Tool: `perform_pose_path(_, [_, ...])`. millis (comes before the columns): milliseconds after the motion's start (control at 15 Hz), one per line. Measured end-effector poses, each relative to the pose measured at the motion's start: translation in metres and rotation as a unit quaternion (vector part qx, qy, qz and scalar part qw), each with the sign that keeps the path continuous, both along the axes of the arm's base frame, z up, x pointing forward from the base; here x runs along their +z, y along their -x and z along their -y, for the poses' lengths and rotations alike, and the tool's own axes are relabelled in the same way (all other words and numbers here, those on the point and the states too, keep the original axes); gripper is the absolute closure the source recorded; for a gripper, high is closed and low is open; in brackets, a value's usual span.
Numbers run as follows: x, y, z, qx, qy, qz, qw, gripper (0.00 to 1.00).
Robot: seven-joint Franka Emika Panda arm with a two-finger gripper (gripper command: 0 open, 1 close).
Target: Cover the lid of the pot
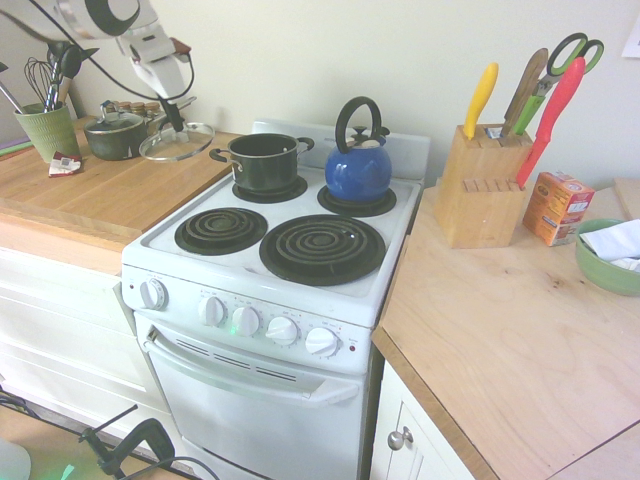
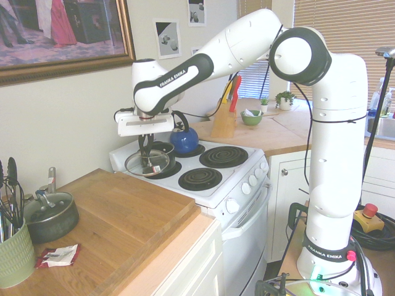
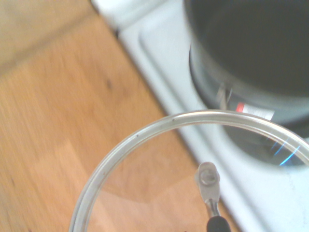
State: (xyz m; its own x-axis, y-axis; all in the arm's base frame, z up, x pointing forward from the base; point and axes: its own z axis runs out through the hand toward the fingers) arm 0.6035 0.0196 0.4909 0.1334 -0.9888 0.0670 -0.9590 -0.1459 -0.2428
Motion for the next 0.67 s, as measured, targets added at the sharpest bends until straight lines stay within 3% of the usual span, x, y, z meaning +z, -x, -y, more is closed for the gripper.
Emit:
perform_pose_path(267, [0.015,-0.035,0.065,-0.04,-0.01,0.0,0.999,1.0])
perform_pose_path(667, [-0.017,-0.101,0.133,-0.079,-0.027,-0.013,0.996,1.0])
